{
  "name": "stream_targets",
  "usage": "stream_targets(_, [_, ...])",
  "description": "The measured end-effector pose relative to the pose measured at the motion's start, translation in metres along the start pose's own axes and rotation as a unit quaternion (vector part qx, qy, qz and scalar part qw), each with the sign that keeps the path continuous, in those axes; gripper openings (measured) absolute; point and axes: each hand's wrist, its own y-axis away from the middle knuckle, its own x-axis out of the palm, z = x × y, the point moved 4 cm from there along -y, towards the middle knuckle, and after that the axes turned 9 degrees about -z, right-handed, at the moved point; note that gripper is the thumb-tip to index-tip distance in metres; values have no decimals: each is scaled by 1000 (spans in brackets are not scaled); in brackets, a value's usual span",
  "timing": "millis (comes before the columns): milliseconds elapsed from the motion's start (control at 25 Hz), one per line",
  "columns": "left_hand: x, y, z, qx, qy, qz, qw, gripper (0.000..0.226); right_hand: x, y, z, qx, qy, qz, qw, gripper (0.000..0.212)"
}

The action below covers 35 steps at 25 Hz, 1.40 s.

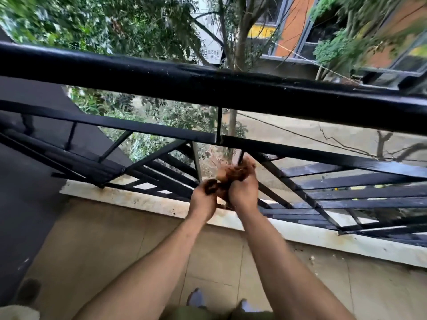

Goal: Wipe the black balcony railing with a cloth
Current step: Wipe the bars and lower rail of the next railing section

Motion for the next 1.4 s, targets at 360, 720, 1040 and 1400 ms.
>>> stream_targets(360, [78,-37,9,38,108,93,989,11,-17,-48,-32,-174,112,126,970,25])
stream_targets(720, [119,-55,0,70,239,151,957,51,-65,-105,-99,-141,386,24,911,50])
stream_targets(1040, [119,-55,28,210,258,53,942,66,-118,-100,-167,-150,407,88,897,14])
stream_targets(1400, [120,-50,37,370,167,-147,902,48,-86,-114,-194,-395,292,42,870,47])
